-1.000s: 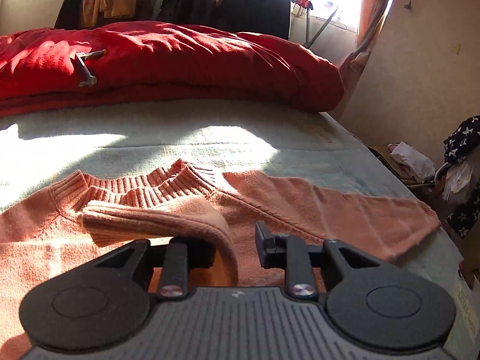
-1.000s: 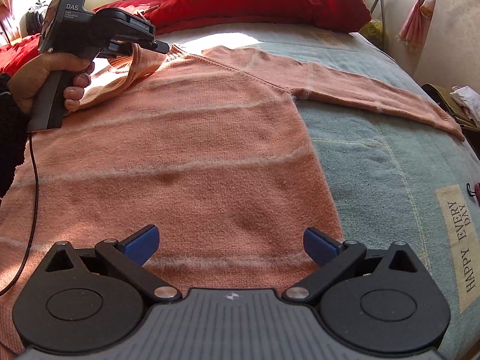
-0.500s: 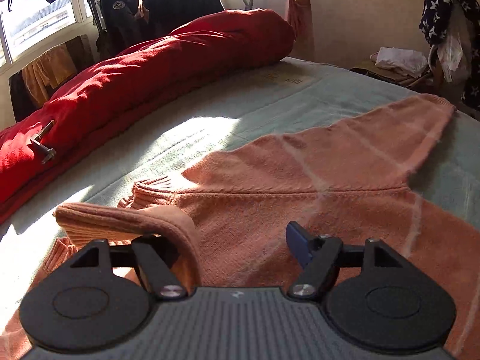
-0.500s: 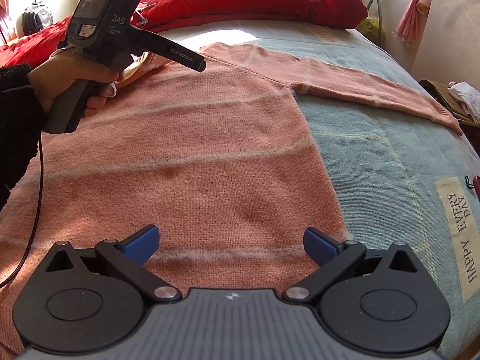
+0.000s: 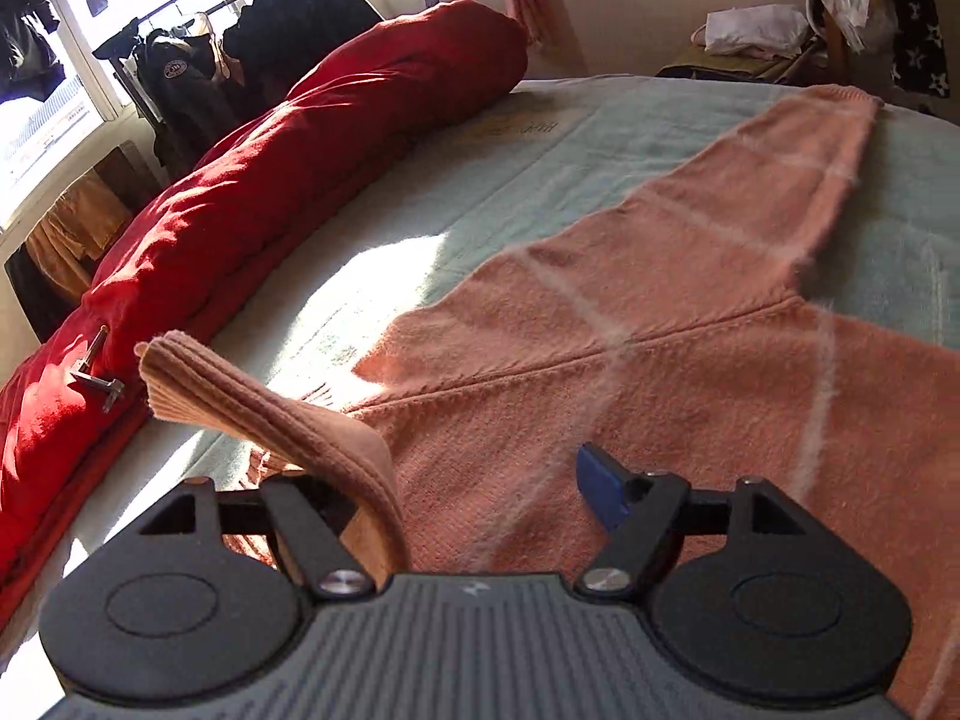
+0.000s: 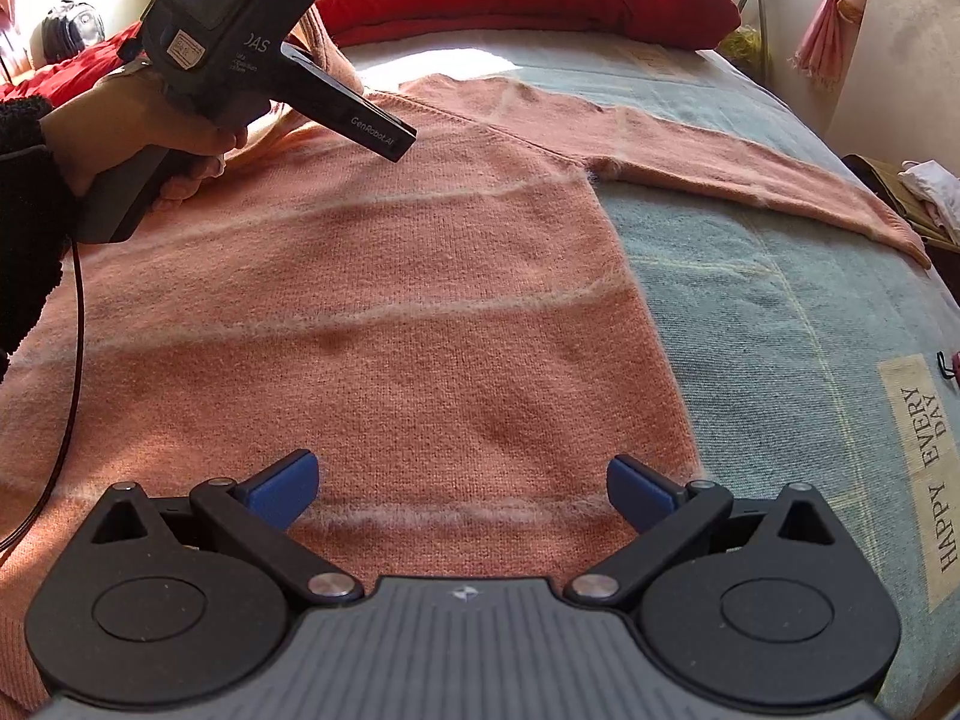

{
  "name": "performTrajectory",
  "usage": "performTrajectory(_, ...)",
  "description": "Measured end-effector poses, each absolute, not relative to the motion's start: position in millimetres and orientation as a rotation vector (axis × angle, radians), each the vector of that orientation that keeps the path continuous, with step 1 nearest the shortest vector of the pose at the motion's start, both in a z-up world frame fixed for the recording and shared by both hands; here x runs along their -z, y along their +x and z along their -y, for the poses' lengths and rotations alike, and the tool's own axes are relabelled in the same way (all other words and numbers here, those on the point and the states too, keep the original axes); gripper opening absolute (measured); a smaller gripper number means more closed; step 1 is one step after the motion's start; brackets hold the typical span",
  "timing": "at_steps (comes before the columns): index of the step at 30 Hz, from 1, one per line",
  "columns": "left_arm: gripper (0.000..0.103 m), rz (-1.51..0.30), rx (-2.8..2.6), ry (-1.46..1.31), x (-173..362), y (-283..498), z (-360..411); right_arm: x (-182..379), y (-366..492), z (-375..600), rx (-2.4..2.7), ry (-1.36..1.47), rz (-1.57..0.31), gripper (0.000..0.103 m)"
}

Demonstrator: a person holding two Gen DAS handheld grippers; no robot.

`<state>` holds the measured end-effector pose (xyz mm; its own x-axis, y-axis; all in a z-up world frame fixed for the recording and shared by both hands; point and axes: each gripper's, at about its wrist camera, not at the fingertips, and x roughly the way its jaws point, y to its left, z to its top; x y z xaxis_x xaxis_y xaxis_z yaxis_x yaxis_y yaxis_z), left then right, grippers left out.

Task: Fold clothes
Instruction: 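Lower the sleeve onto the sweater body and open the left tool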

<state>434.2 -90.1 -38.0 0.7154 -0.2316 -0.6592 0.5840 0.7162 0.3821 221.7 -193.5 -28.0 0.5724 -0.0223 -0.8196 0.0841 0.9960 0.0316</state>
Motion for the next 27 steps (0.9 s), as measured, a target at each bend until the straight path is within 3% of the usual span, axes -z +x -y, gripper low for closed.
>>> performTrajectory(13, 0.076, -0.564, 0.562, 0.508, 3, 421, 60, 21, 220, 195, 0.07, 0.07, -0.937, 0.103)
performTrajectory(27, 0.08, -0.655, 0.09, 0.182, -30, 396, -180, -1, 243, 219, -0.077, 0.289, -0.848, 0.103)
